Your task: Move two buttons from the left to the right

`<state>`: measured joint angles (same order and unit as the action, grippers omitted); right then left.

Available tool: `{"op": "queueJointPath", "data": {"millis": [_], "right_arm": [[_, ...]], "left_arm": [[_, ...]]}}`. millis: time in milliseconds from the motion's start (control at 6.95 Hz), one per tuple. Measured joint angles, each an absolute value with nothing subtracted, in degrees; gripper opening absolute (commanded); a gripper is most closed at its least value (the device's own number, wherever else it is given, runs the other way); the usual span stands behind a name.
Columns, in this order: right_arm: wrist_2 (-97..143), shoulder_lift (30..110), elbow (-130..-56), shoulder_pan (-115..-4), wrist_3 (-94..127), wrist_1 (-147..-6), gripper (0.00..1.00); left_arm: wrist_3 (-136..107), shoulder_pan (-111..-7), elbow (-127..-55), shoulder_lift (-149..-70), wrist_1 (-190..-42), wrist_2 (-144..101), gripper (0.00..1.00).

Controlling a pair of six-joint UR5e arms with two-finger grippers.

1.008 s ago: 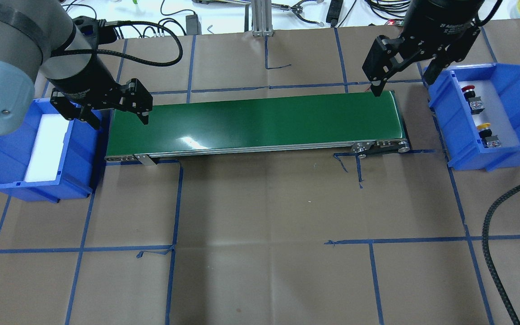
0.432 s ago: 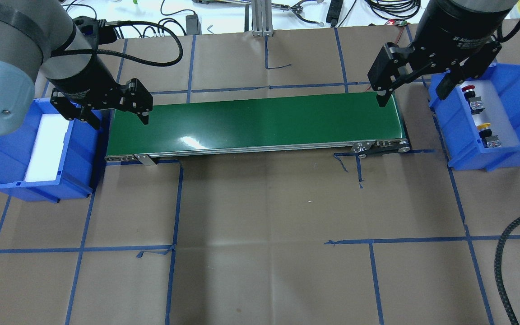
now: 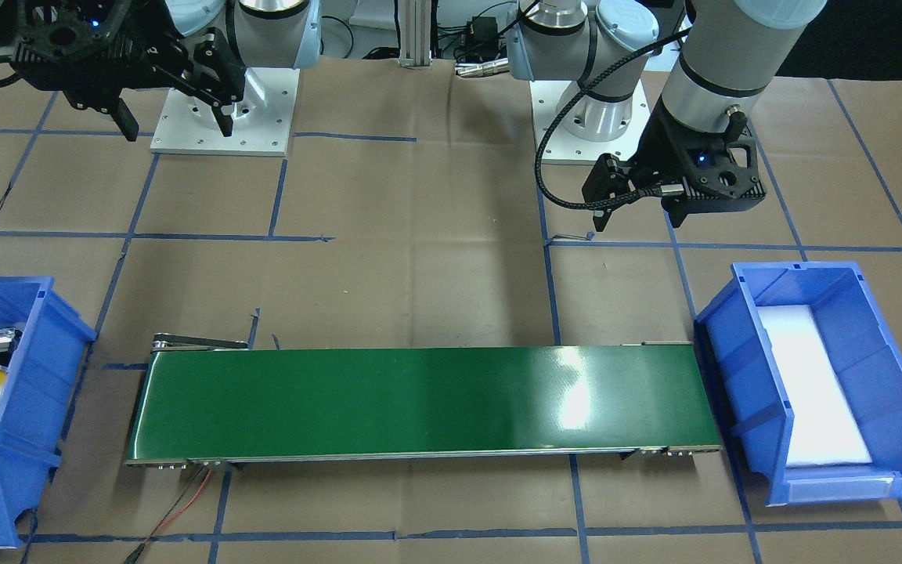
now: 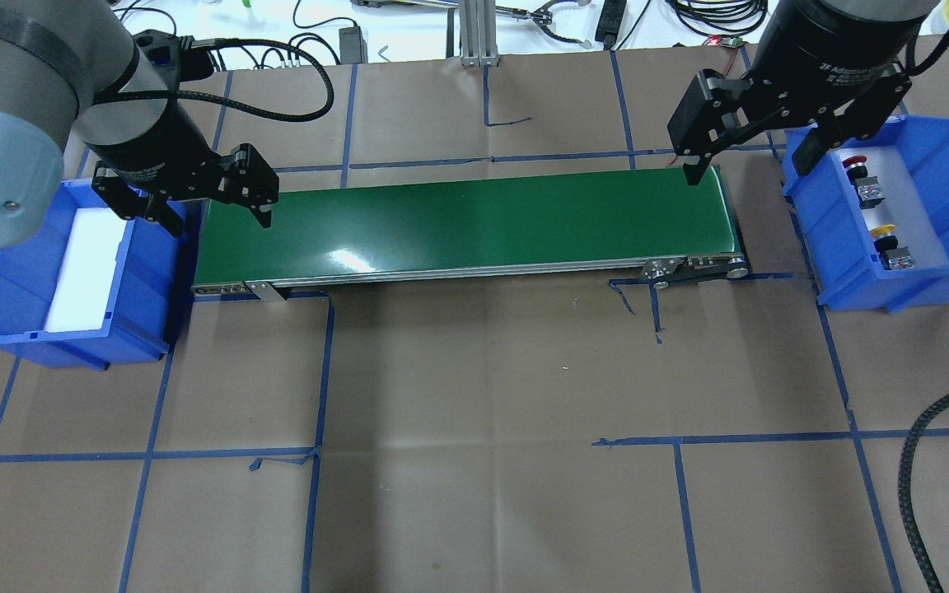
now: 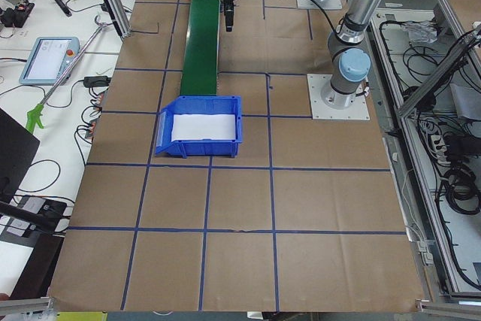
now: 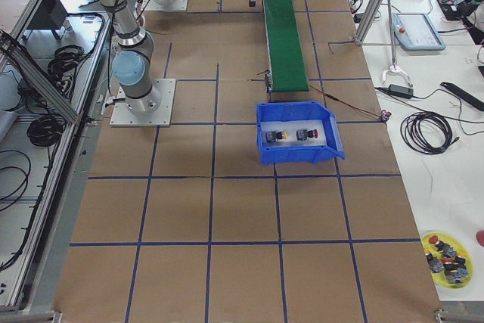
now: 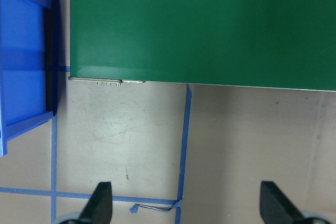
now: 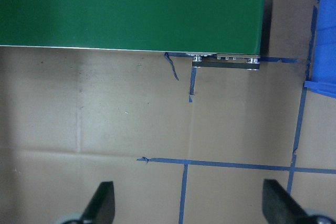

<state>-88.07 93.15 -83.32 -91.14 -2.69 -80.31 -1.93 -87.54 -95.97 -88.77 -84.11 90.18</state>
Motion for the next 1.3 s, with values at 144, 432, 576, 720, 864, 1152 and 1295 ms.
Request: {"op": "queueJointPath", "data": {"millis": [144, 432, 576, 720, 864, 1152, 1295], "right_arm": [[-88.1, 93.0, -83.4, -91.1, -2.7, -80.3, 1.00], [-88.1, 92.7, -83.5, -91.1, -2.9, -80.3, 1.00], [-88.2, 92.5, -83.6, -91.1, -3.0, -80.3, 1.00], [-88.2, 92.1, -83.6, -91.1, -3.1, -80.3, 1.00], [-88.2, 91.8, -83.7, -91.1, -3.1, -80.3, 1.00], [-88.1, 91.6, -83.7, -91.1, -3.1, -80.2, 1.00], [-88.1, 91.6, -83.7, -91.1, -3.1, -80.2, 1.00]], "left_arm": [[-1.9, -87.5, -96.0, -88.8, -84.1, 90.2, 1.00], [-1.9, -87.5, -96.1, -88.8, -84.1, 90.2, 1.00], [-1.9, -87.5, -96.1, -88.7, -84.1, 90.2, 1.00], [-1.9, -87.5, -96.1, -88.7, -84.1, 90.2, 1.00], [-1.9, -87.5, -96.1, -88.7, -84.0, 90.2, 1.00], [-1.9, -87.5, -96.1, -88.8, -84.0, 90.2, 1.00], [-1.9, -87.5, -96.1, -88.8, -84.0, 90.2, 1.00]]}}
